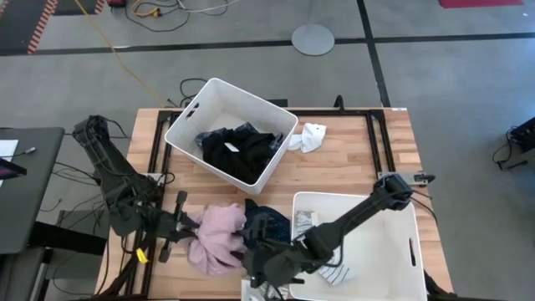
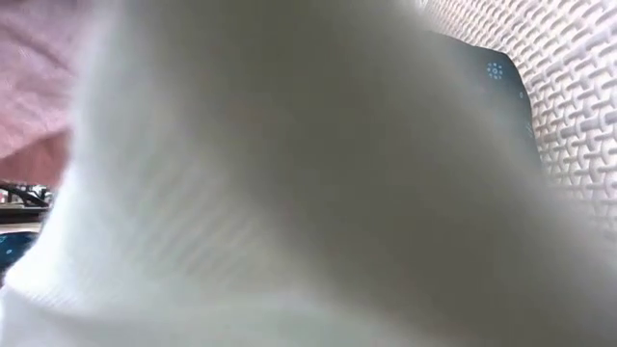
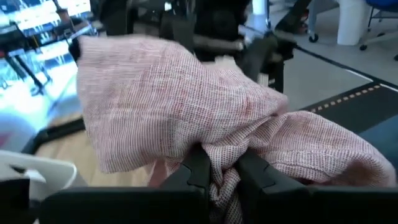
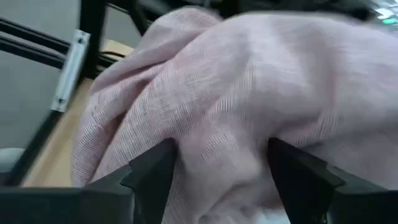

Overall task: Sort clothes
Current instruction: Put the pink shirt into the top white laundry bin, then put the dark blue circle dotted polo shirt into the top white laundry bin

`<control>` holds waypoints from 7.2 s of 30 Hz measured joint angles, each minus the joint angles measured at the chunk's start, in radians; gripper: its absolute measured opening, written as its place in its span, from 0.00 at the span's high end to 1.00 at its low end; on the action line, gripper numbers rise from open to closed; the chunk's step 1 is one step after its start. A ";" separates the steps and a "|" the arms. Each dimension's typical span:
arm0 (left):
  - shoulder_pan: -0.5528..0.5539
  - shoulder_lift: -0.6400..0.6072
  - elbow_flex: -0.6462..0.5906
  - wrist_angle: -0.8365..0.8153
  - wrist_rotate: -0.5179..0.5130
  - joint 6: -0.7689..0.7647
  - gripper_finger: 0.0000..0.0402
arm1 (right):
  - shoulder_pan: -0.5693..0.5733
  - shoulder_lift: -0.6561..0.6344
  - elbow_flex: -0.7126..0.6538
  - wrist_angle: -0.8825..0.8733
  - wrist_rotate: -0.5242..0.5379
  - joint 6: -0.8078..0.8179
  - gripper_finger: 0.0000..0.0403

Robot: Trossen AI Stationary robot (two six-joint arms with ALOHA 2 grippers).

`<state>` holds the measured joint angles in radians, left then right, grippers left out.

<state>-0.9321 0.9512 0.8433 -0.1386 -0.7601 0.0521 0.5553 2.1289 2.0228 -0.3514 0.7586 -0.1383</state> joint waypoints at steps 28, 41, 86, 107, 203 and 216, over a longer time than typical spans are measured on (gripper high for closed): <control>0.013 0.048 0.001 0.130 0.044 0.179 0.94 | -0.131 0.020 -0.001 0.192 -0.286 0.036 0.81; 0.027 0.046 0.092 0.155 -0.123 0.452 0.93 | -0.170 -0.035 0.000 0.236 -0.277 -0.099 0.98; 1.547 0.221 0.263 -0.076 0.838 0.365 0.93 | -0.820 -0.235 -0.001 -0.314 -0.552 0.290 0.89; 1.666 0.263 0.260 -0.188 0.974 0.090 0.41 | -0.724 -0.240 0.000 -0.401 -0.579 0.141 0.67; 0.662 -0.135 -0.015 -0.205 0.945 -0.098 0.40 | -0.150 -0.360 0.000 -0.638 -0.628 0.104 0.59; 0.438 0.163 -0.015 -0.074 0.724 -0.038 0.40 | -0.110 -0.359 0.000 -0.639 -0.627 0.107 0.59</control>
<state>-0.4940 1.1141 0.8284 -0.2124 -0.0357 0.0146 0.4450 1.7695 2.0224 -0.9907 0.1316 -0.0313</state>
